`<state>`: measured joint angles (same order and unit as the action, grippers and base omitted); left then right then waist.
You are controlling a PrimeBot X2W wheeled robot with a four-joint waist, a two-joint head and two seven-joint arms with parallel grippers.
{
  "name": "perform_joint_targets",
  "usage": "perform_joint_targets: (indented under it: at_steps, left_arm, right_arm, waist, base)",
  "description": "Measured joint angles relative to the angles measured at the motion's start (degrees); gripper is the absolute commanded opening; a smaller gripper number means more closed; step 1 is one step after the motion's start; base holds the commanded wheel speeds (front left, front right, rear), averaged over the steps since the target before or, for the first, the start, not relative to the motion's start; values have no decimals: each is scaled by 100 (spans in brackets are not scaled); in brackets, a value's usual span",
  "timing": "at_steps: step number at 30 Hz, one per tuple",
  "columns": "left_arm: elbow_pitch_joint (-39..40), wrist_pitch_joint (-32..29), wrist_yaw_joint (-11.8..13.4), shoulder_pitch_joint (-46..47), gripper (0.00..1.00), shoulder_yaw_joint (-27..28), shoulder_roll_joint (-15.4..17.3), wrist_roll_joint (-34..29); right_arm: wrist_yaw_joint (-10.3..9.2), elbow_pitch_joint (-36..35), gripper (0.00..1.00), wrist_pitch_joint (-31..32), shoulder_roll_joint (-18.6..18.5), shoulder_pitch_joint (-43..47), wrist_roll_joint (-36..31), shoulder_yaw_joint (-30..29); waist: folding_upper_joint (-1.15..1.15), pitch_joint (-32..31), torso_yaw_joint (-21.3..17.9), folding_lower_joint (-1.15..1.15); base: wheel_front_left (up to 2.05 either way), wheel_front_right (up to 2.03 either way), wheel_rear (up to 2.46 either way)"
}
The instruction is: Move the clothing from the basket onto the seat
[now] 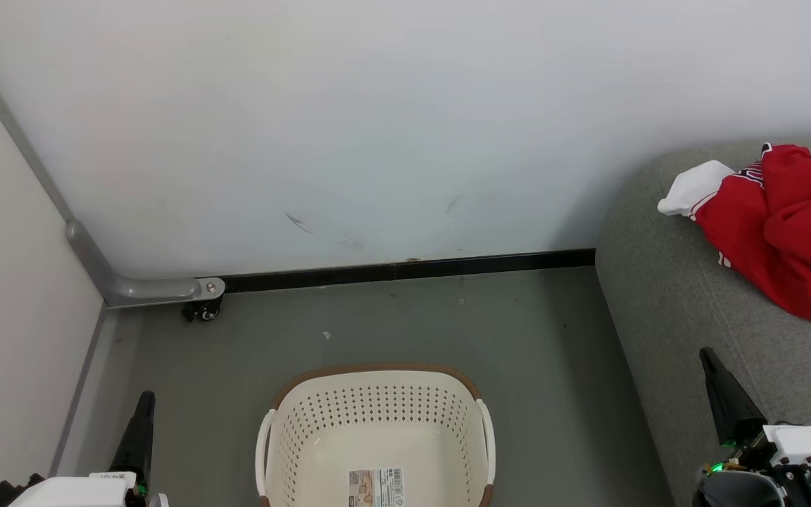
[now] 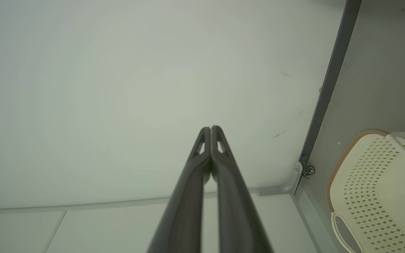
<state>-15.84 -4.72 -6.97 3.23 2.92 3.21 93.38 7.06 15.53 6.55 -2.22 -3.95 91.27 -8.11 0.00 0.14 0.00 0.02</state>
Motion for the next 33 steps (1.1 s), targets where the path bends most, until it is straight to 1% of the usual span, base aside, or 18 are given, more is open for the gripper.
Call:
perform_joint_targets:
  at_steps: [33]
  left_arm:
    - [-8, -27, 0, 0, 0, 7, -9, -1]
  right_arm:
    - [0, 0, 0, 0, 0, 0, 0, 7]
  waist:
    - [0, 0, 0, 0]
  base:
    - [0, 0, 0]
